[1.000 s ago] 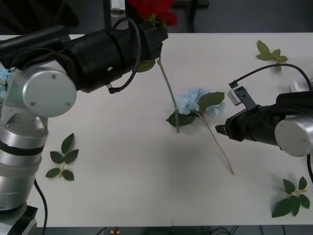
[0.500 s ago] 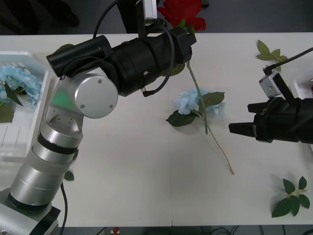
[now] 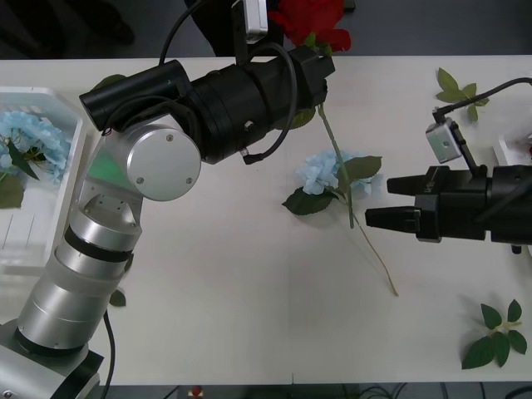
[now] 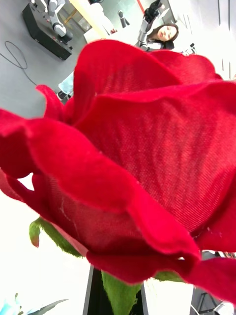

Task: Place the red flowers into the right box and the blue flowers into the left box. If a person shows an open palm, hand one flower to the person first, then continue sorting.

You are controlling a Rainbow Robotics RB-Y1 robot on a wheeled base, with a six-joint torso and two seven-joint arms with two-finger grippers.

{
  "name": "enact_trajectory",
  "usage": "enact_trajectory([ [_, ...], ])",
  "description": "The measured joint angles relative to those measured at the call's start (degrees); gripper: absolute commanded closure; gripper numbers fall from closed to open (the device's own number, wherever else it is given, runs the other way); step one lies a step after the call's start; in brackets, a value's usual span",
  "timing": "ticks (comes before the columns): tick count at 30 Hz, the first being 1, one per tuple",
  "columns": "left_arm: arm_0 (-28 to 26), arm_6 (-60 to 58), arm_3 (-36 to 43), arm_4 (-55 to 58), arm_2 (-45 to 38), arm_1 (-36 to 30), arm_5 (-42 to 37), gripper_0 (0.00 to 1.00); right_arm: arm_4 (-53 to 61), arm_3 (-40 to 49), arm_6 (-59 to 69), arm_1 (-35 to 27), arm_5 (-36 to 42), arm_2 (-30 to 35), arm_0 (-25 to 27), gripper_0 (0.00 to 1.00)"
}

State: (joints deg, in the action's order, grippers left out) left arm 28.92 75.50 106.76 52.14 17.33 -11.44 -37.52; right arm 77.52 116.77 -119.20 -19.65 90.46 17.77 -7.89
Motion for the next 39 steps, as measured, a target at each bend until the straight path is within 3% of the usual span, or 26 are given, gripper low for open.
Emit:
enact_trajectory([
  [12,0.0,0.0,0.0,0.4,0.0,0.0,0.0,1.0,-3.1,0.0,4.7,0.0,-6.7,-8.5,-1.8,0.0],
  [13,0.0,0.0,0.0,0.4,0.0,0.0,0.0,1.0,-3.1,0.0,4.7,0.0,-6.8,-8.8,-1.8,0.12],
  [14,0.0,0.0,0.0,0.4,0.0,0.0,0.0,1.0,-3.1,0.0,4.8,0.0,-6.7,-9.0,-1.8,0.35],
  [16,0.0,0.0,0.0,0.4,0.0,0.0,0.0,1.0,-3.1,0.0,5.0,0.0,-6.7,-9.0,-1.8,0.66],
  [17,0.0,0.0,0.0,0.4,0.0,0.0,0.0,1.0,-3.1,0.0,5.1,0.0,-6.7,-9.0,-1.8,0.75],
  [20,0.0,0.0,0.0,0.5,0.0,0.0,0.0,1.0,-3.1,0.0,5.1,0.0,-6.7,-9.0,-1.8,0.76],
  [23,0.0,0.0,0.0,0.5,0.0,0.0,0.0,1.0,-3.1,0.0,5.1,0.0,-6.7,-9.0,-1.8,0.86],
  [25,0.0,0.0,0.0,0.6,0.0,0.0,0.0,1.0,-3.1,0.0,5.1,0.0,-6.7,-9.0,-1.8,0.86],
  [26,0.0,0.0,0.0,0.6,0.0,0.0,0.1,1.0,-3.1,0.0,5.1,0.0,-6.7,-9.0,-1.8,0.79],
  [28,0.0,0.0,0.0,0.6,0.0,0.0,0.1,1.0,-3.1,0.0,5.1,0.0,-6.7,-9.0,-1.8,0.31],
  [31,0.0,0.0,0.0,0.6,0.0,0.0,0.1,1.0,-3.1,0.0,5.1,0.0,-6.7,-9.0,-1.8,0.13],
  [34,0.0,0.0,0.0,0.6,0.0,0.0,0.1,1.0,-3.1,0.0,5.1,0.0,-6.7,-9.0,-1.8,0.0],
  [39,0.0,0.0,0.0,0.6,0.0,0.0,0.1,1.0,-4.6,0.0,5.1,0.0,-3.6,-6.9,-1.8,0.0],
])
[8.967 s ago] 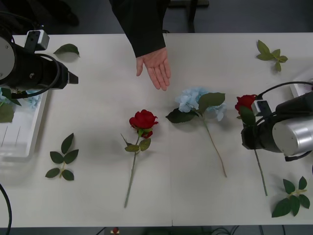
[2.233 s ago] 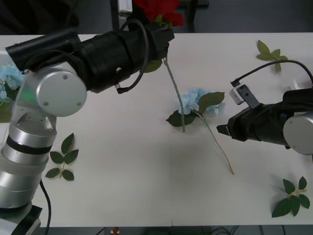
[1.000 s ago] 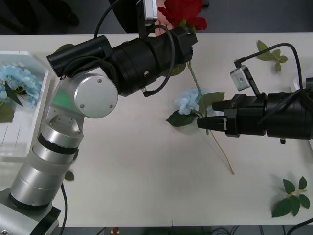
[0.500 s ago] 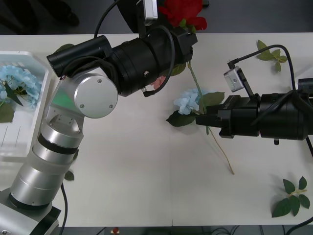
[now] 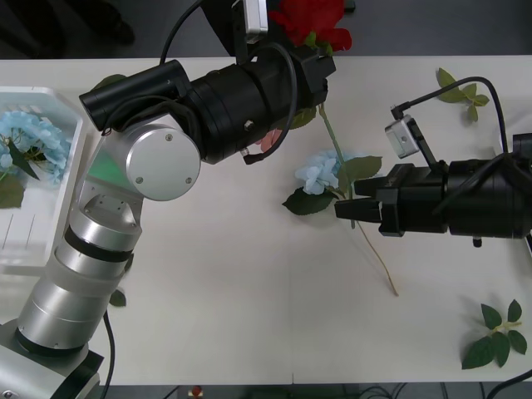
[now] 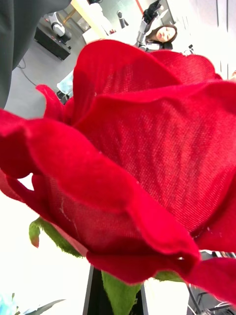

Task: Place the red flowers into the right box and the blue flowers into the left box. If a person shows an open palm, hand one flower to the person first, then continue sorting.

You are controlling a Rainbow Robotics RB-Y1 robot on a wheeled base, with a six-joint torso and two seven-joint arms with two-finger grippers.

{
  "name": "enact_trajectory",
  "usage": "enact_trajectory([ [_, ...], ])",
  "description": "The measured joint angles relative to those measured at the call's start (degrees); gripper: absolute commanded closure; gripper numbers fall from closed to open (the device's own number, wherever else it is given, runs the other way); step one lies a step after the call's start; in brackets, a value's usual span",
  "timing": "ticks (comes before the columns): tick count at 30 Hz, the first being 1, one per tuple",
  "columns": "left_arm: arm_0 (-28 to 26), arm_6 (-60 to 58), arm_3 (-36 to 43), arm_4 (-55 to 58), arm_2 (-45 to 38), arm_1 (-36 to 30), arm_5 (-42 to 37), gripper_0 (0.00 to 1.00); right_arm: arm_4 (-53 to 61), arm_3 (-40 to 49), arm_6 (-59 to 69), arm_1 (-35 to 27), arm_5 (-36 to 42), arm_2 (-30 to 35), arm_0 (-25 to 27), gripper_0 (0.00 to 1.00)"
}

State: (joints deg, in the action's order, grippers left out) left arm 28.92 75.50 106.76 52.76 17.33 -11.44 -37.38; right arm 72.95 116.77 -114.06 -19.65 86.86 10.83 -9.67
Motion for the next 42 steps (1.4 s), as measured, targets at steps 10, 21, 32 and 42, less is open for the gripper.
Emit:
enact_trajectory([
  [10,0.0,0.0,0.0,0.0,0.0,0.0,0.1,1.0,-12.5,0.0,0.0,0.0,8.4,6.9,0.0,0.0],
  [21,0.0,0.0,0.0,0.7,0.0,0.0,0.5,1.0,-32.0,0.0,0.0,0.0,9.6,3.9,0.0,0.0],
  [32,0.0,0.0,0.0,0.9,0.0,0.0,0.5,1.0,-46.7,-0.2,12.8,0.0,3.4,-10.7,0.0,0.0],
  [42,0.0,0.0,0.0,1.1,0.0,0.0,0.5,1.0,-50.1,-10.2,17.0,0.0,-12.1,-18.7,0.0,0.0],
])
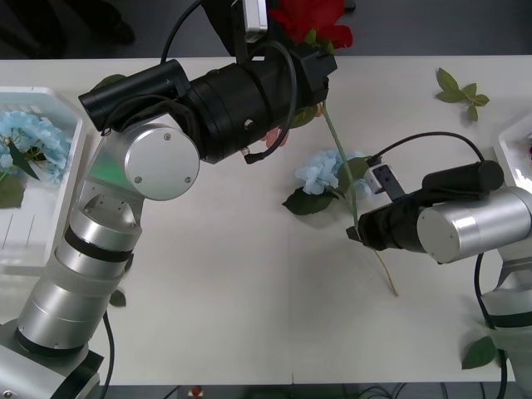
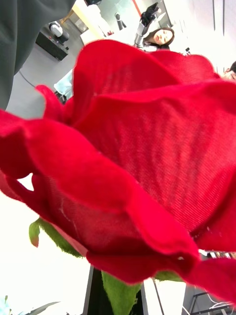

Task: Place the red flowers into the right box and the blue flowers into the left box. If a person shows an open palm, hand one flower to the person first, then continue sorting.

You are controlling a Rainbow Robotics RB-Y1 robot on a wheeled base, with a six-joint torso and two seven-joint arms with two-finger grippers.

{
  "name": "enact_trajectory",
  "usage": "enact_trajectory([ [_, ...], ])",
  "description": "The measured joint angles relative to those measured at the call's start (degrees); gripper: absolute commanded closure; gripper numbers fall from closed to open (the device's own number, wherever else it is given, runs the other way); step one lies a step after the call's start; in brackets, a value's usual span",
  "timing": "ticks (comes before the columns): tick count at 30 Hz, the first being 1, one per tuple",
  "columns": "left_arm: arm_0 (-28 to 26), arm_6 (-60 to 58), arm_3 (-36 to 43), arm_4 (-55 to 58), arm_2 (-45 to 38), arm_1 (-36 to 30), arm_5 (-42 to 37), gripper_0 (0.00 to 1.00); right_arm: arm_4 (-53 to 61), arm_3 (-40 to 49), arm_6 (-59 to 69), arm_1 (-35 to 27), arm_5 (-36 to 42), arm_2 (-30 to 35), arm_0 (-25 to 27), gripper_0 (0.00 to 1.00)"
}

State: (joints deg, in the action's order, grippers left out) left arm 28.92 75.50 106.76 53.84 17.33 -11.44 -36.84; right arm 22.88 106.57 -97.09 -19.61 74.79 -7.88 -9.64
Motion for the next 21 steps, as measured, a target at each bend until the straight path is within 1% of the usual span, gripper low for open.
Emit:
enact_trajectory([
  [5,0.0,0.0,0.0,0.0,0.0,0.0,0.0,1.0,-1.2,-4.2,0.3,0.0,-5.1,-2.1,0.0,0.0],
  [9,0.0,0.0,0.0,0.0,0.0,0.0,0.0,1.0,-2.0,-6.3,0.3,0.0,-7.4,-3.6,0.0,0.0],
  [16,0.0,0.0,0.0,0.0,0.0,0.0,0.0,1.0,-4.0,-8.8,0.4,0.9,-8.2,-5.2,-1.1,0.0],
  [17,0.0,0.0,0.0,0.0,0.0,0.0,0.0,1.0,-4.3,-9.5,0.4,1.4,-8.2,-5.2,-1.6,0.03],
  [18,0.0,0.0,0.0,0.0,0.0,0.0,0.0,1.0,-4.5,-10.2,0.4,1.9,-8.2,-5.1,-2.1,0.08],
  [19,0.0,0.0,0.0,0.0,0.0,0.0,0.0,1.0,-4.9,-10.6,0.4,2.3,-8.2,-5.1,-2.6,0.25],
  [20,0.0,0.0,0.0,0.0,0.0,0.0,0.0,1.0,-5.2,-11.0,0.4,2.7,-8.2,-5.0,-3.1,0.59],
  [21,0.0,0.0,0.0,0.0,0.0,0.0,0.0,1.0,-5.4,-11.3,0.4,3.0,-8.2,-5.0,-3.4,0.85],
])
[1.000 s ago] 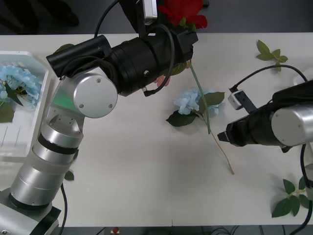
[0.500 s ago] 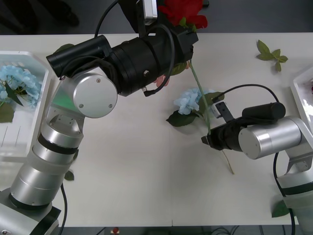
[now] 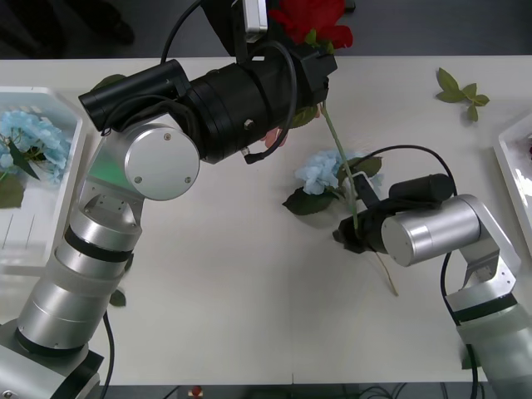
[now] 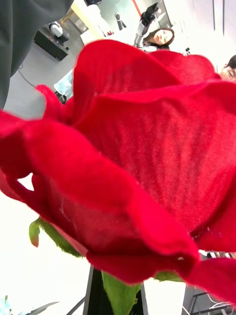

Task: Place the red flowers into the right box and the blue flowers into the left box. If a person shows an open palm, hand one flower to the person first, then continue sorting.

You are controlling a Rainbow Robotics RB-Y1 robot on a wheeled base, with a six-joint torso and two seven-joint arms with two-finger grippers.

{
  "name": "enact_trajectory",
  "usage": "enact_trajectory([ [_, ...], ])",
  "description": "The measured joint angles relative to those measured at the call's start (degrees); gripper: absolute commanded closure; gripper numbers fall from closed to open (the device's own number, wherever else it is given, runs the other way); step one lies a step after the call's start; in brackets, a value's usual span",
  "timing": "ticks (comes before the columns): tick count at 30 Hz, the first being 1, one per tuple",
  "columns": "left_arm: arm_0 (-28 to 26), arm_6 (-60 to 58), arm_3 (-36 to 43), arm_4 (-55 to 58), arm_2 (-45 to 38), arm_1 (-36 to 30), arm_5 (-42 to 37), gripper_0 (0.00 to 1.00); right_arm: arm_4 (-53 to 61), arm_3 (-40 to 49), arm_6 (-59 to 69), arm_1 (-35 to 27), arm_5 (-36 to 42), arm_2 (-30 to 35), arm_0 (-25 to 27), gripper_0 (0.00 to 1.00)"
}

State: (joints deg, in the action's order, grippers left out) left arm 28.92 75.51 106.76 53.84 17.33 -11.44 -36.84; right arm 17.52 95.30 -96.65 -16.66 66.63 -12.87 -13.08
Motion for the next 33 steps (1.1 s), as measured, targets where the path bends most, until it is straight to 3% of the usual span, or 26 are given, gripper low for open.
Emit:
enact_trajectory([
  [1,0.0,0.0,0.0,0.0,0.0,0.0,0.0,1.0,0.0,-0.1,0.0,0.2,0.0,0.0,-0.3,0.97],
  [2,0.0,0.0,0.0,0.0,0.0,0.0,0.0,1.0,0.0,-0.2,0.0,0.4,0.0,0.0,-0.5,1.0],
  [17,0.0,0.0,0.0,0.4,0.0,0.0,0.0,1.0,0.0,0.2,-0.1,0.5,0.0,0.0,-0.6,1.0],
  [23,0.0,0.0,0.0,0.4,0.0,0.0,0.0,1.0,1.1,5.0,-1.1,-2.3,0.4,0.2,-0.6,1.0],
  [28,0.0,0.0,0.0,0.4,0.0,0.0,0.0,1.0,6.1,9.5,-11.4,-2.6,1.5,6.4,-0.5,1.0],
  [33,0.0,0.0,0.0,0.4,0.0,0.0,0.0,1.0,10.9,12.7,-18.8,-1.1,-2.0,14.5,-0.5,1.0],
])
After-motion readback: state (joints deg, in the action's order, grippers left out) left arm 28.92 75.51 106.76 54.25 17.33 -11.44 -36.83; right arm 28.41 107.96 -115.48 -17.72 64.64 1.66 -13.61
